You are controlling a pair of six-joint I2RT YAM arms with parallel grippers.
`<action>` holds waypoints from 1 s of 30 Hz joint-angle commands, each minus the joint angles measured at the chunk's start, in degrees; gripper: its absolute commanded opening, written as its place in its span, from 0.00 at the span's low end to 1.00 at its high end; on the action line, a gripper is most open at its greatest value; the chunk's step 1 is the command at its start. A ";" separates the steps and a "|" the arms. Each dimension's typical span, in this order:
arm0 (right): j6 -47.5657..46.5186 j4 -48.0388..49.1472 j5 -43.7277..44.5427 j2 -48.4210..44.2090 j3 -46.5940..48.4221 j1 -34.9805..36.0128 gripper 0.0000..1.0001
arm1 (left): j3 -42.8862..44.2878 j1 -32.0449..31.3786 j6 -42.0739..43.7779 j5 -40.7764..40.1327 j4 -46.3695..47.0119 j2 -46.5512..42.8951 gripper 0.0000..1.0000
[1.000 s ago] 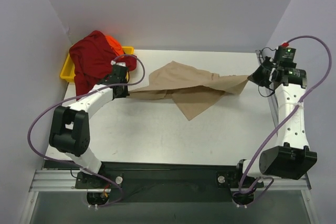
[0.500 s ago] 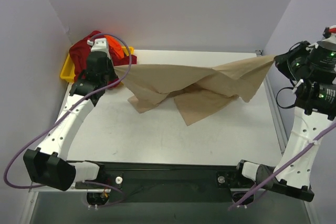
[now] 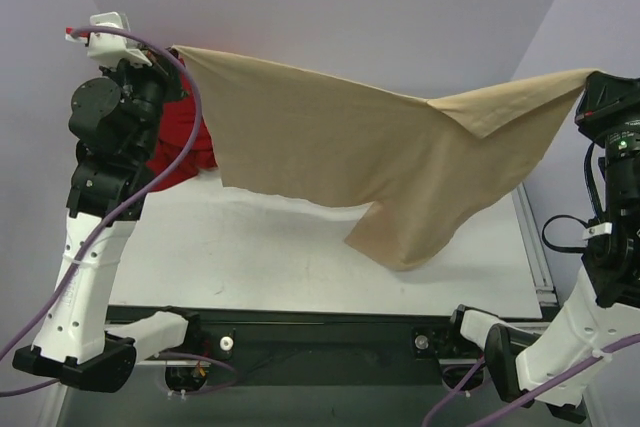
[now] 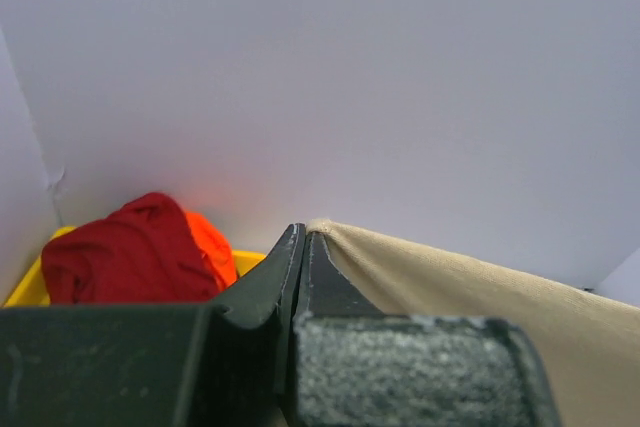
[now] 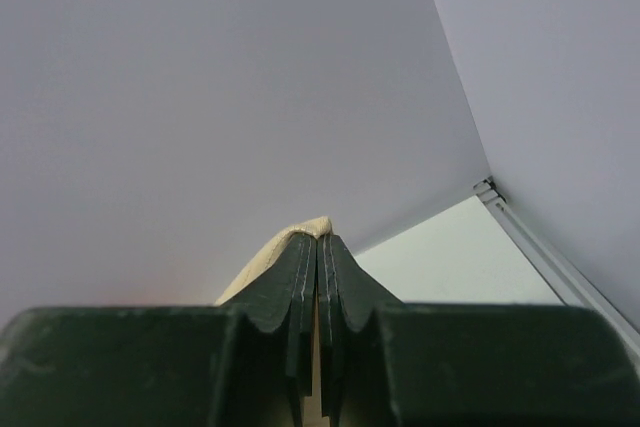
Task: Fold and stack the t-shirts
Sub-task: Flatten out the tshirt
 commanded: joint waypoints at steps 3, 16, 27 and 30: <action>0.46 7.79 -0.38 4.58 -8.45 -0.52 0.00 | 4.10 -0.23 0.43 5.72 3.07 8.61 0.00; 1.42 12.99 -1.53 17.50 -2.45 -0.08 0.00 | 30.72 0.56 -1.76 9.86 -7.48 30.96 0.00; 2.84 17.37 0.13 9.96 -0.22 0.01 0.00 | 22.15 0.47 -6.59 13.99 5.16 18.51 0.00; 1.88 20.62 1.27 5.82 -1.10 0.01 0.00 | 14.14 0.38 -7.13 13.73 10.88 11.40 0.00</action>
